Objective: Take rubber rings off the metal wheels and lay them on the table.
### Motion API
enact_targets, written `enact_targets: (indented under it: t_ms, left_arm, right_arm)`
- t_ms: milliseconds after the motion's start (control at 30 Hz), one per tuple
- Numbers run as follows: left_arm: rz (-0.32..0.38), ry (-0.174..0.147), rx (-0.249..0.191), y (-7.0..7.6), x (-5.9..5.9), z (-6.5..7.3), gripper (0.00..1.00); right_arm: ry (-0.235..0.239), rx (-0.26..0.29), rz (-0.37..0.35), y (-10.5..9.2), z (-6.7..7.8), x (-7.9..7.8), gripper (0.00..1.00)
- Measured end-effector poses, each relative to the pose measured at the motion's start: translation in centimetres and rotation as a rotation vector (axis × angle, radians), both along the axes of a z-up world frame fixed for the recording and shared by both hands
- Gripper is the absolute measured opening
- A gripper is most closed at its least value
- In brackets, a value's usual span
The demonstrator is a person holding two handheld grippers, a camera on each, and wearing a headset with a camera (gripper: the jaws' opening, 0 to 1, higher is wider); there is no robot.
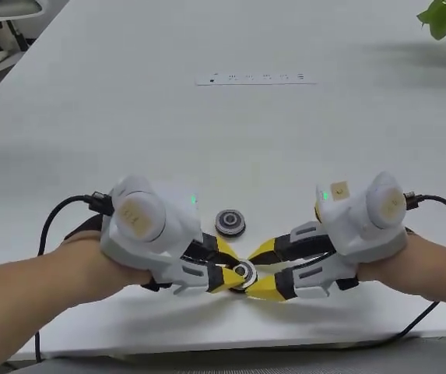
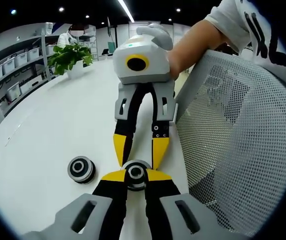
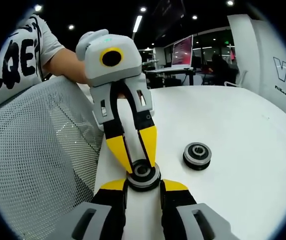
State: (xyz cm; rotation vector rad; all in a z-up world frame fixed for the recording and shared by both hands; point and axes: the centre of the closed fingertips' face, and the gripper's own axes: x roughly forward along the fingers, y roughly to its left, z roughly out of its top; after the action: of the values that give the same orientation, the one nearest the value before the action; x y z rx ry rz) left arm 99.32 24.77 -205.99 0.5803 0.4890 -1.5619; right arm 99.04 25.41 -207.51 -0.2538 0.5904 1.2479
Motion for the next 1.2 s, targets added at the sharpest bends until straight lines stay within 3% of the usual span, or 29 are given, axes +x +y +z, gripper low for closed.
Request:
enact_targets:
  t_ms: [600,1200]
  left_arm:
    - [0.007,-0.007,-0.001,-0.01,-0.06,-0.03,0.08]
    - [0.010,-0.010,-0.004,0.04,-0.06,0.02,0.07]
  right_arm:
    - [-0.003,-0.028,0.000,-0.60,-0.12,-0.26,0.17]
    - [0.041,-0.032,-0.021,-1.02,-0.16,-0.53,0.05]
